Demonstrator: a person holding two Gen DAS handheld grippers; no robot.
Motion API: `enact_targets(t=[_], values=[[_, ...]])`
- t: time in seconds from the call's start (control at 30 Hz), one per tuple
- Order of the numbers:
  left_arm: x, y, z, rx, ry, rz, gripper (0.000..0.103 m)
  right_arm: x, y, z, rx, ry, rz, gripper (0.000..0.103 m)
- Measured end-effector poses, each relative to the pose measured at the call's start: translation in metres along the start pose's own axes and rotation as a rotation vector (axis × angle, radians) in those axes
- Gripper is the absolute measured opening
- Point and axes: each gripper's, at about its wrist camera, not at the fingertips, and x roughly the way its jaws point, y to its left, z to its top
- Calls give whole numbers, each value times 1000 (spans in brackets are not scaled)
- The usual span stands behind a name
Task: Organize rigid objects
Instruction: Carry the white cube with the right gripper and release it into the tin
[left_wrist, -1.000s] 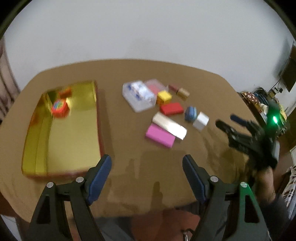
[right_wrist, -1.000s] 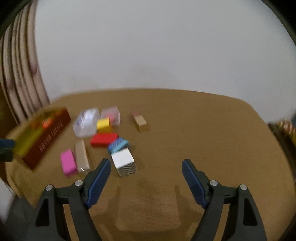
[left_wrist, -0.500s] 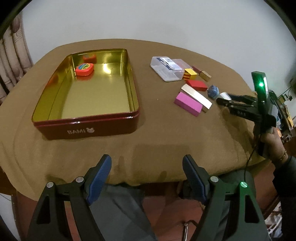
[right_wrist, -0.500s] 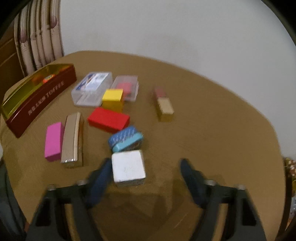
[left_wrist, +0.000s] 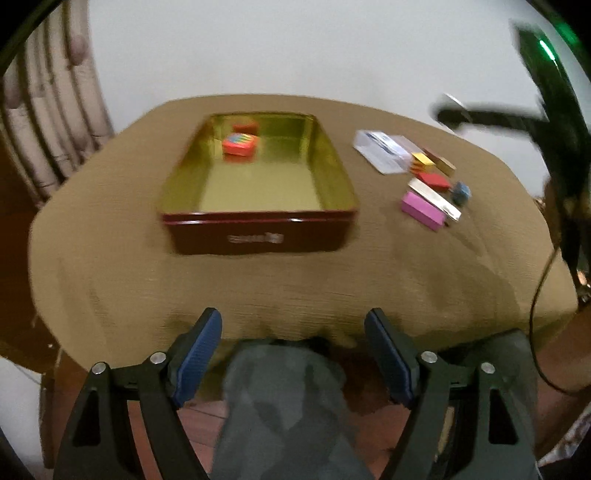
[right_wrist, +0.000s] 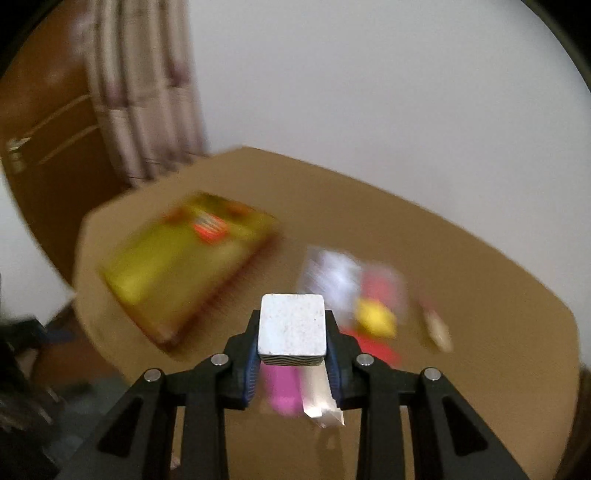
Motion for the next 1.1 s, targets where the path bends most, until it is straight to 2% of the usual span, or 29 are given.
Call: enact_targets(t=[0.07, 0.13, 0.23, 0.33, 0.43, 0.63, 0.83, 0.87, 0.93, 0.97, 1.0, 1.03, 1.1], values=[[-4, 12, -1, -15, -18, 26, 81, 23, 27, 31, -44, 17, 64, 30], [-5, 22, -2, -36, -27, 47, 81, 56, 49, 59, -96, 55, 86, 30], [-2, 35, -4, -72, -20, 25, 81, 122, 67, 85, -146, 184, 105, 30], [5, 44, -3, -83, -6, 34, 81, 170, 79, 91, -195, 282, 79, 30], [7, 46, -2, -57, -17, 77, 81, 212, 91, 93, -248, 371, 30, 30], [11, 51, -2, -55, -3, 54, 81, 258, 101, 96, -279, 463, 4, 30], [18, 54, -4, -95, 45, 49, 81, 281, 108, 115, -231, 452, 42, 30], [18, 50, -5, -106, 50, 52, 81, 282, 109, 117, -203, 439, 71, 31], [19, 53, -7, -120, 58, 47, 81, 281, 109, 121, -164, 411, 101, 41], [19, 53, -7, -124, 60, 48, 81, 279, 110, 122, -164, 395, 89, 48], [19, 52, -8, -126, 59, 49, 81, 273, 110, 124, -167, 366, 62, 50], [18, 51, -8, -124, 58, 49, 81, 267, 109, 125, -167, 341, 46, 50], [17, 47, -9, -113, 47, 52, 81, 235, 102, 125, -146, 251, 77, 50]])
